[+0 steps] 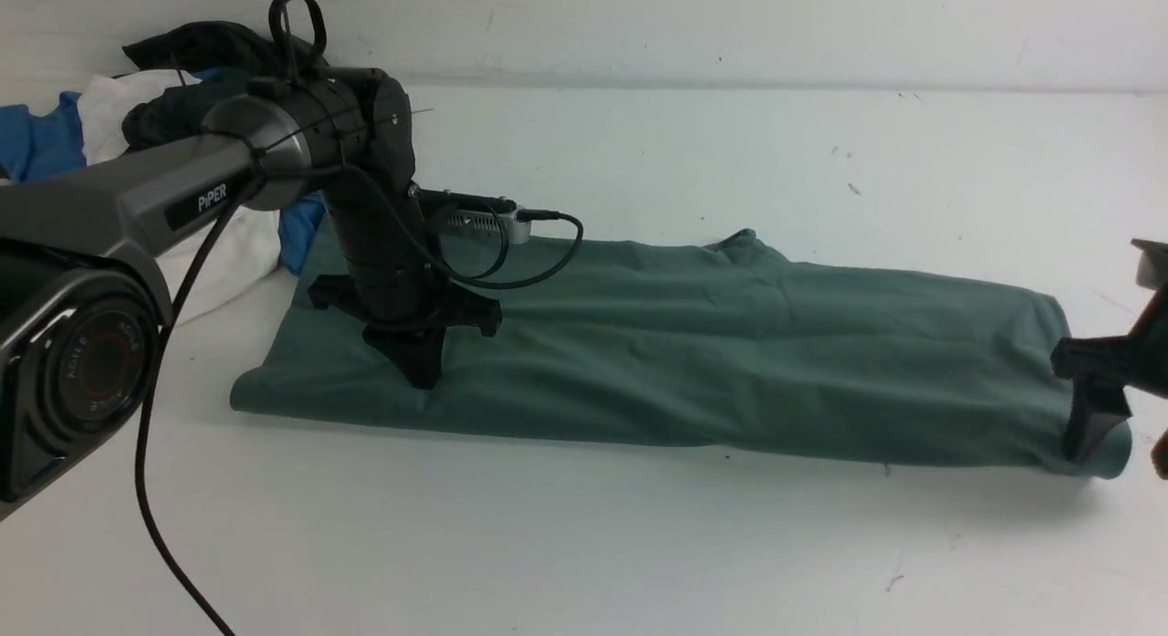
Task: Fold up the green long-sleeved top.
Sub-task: Use both arms to drag the lower edge of the fabric forward and fold it over the upper edge
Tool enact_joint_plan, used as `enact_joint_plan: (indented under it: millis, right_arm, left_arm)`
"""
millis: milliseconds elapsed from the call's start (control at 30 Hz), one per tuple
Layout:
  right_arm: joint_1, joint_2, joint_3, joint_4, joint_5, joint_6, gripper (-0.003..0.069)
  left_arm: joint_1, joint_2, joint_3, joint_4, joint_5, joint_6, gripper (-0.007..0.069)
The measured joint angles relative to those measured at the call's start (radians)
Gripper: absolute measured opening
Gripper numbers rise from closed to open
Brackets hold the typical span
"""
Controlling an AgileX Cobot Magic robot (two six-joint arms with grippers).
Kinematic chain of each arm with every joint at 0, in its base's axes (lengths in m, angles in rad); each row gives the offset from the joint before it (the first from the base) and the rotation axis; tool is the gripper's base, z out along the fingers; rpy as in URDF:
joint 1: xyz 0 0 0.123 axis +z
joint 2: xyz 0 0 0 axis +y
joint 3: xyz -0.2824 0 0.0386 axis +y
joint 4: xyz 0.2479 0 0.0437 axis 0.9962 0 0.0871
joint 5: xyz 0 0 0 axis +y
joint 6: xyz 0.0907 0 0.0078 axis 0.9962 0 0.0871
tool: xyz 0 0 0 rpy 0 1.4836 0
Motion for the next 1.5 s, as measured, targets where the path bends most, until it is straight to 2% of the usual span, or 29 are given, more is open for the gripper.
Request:
enact_joint_plan:
  millis: [100, 167, 200, 233, 267, 300, 333, 367, 433, 467, 733, 833, 933, 967, 1000, 1033, 1267, 1300, 1333, 1367, 1500]
  right_arm:
    - [0.000, 0.024, 0.000, 0.001, -0.033, -0.023, 0.0514]
    - [0.000, 0.033, 0.000, 0.008, -0.056, -0.078, 0.0493]
    - [0.000, 0.034, 0.000, 0.014, -0.060, -0.101, 0.0473]
    - [0.000, 0.034, 0.000, 0.017, -0.061, -0.139, 0.0421]
    - [0.000, 0.034, 0.000, 0.017, -0.061, -0.144, 0.0411]
    - [0.000, 0.034, 0.000, 0.016, -0.056, -0.174, 0.0343]
    - [0.000, 0.034, 0.000, 0.004, -0.044, -0.190, 0.0228]
    - [0.000, 0.034, 0.000, 0.002, -0.041, -0.190, 0.0213]
    - [0.000, 0.034, 0.000, -0.024, -0.029, -0.171, 0.0071]
    - [0.000, 0.034, 0.000, -0.029, -0.029, -0.159, 0.0047]
    - [0.005, 0.020, 0.000, -0.109, 0.003, -0.124, 0.0040]
    - [0.007, 0.020, 0.000, -0.139, 0.006, -0.072, 0.0042]
    - [0.007, 0.020, 0.000, -0.161, 0.006, -0.029, 0.0071]
    - [0.008, 0.020, -0.007, -0.183, 0.009, 0.000, 0.0125]
    - [0.008, 0.020, -0.008, -0.187, 0.010, 0.000, 0.0125]
    - [0.008, 0.015, -0.019, -0.211, 0.012, 0.033, 0.0204]
    - [0.005, -0.102, -0.037, -0.219, 0.021, 0.081, 0.0526]
    - [0.005, -0.102, -0.037, -0.218, 0.021, 0.081, 0.0526]
    - [0.005, -0.128, -0.042, -0.216, 0.028, 0.083, 0.0582]
    - [0.005, -0.137, -0.048, -0.215, 0.030, 0.088, 0.0598]
    - [0.005, -0.152, -0.075, -0.201, 0.032, 0.094, 0.0609]
  left_arm:
    - [0.000, 0.004, -0.001, 0.000, 0.000, 0.000, -0.0004]
    - [0.000, 0.006, -0.004, 0.000, 0.002, 0.000, -0.0004]
    - [0.000, 0.006, -0.004, 0.000, 0.003, 0.000, -0.0004]
    - [0.000, 0.006, -0.006, 0.000, 0.004, 0.000, -0.0004]
    - [0.000, 0.007, -0.006, 0.000, 0.004, 0.000, -0.0004]
    - [0.000, 0.007, -0.007, 0.000, 0.004, 0.000, -0.0004]
    - [0.000, 0.008, -0.009, 0.000, 0.004, 0.001, -0.0004]
    - [0.000, 0.008, -0.009, 0.000, 0.004, 0.001, -0.0004]
    - [0.000, 0.008, -0.009, 0.000, 0.004, 0.001, -0.0004]
    - [0.000, 0.008, -0.009, 0.000, 0.004, 0.002, -0.0004]
    - [-0.001, 0.009, -0.009, -0.019, 0.004, 0.002, -0.0004]
    - [-0.003, 0.009, -0.009, -0.030, 0.004, 0.002, -0.0004]
    - [-0.004, 0.006, -0.009, -0.044, 0.003, 0.002, -0.0004]
    - [-0.004, 0.000, -0.005, -0.049, 0.001, 0.002, -0.0004]
    - [-0.004, -0.001, -0.004, -0.049, 0.000, 0.002, -0.0004]
    - [-0.004, -0.016, 0.002, -0.047, 0.000, 0.003, -0.0004]
    - [0.012, -0.138, 0.006, -0.011, 0.000, -0.010, -0.0004]
    - [0.014, -0.141, 0.006, -0.011, 0.000, -0.012, -0.0004]
    - [0.032, -0.163, -0.002, -0.018, -0.001, -0.030, -0.0004]
    - [0.044, -0.166, -0.010, -0.020, -0.008, -0.036, -0.0004]
    - [0.089, -0.139, -0.052, -0.020, -0.048, -0.047, -0.0004]
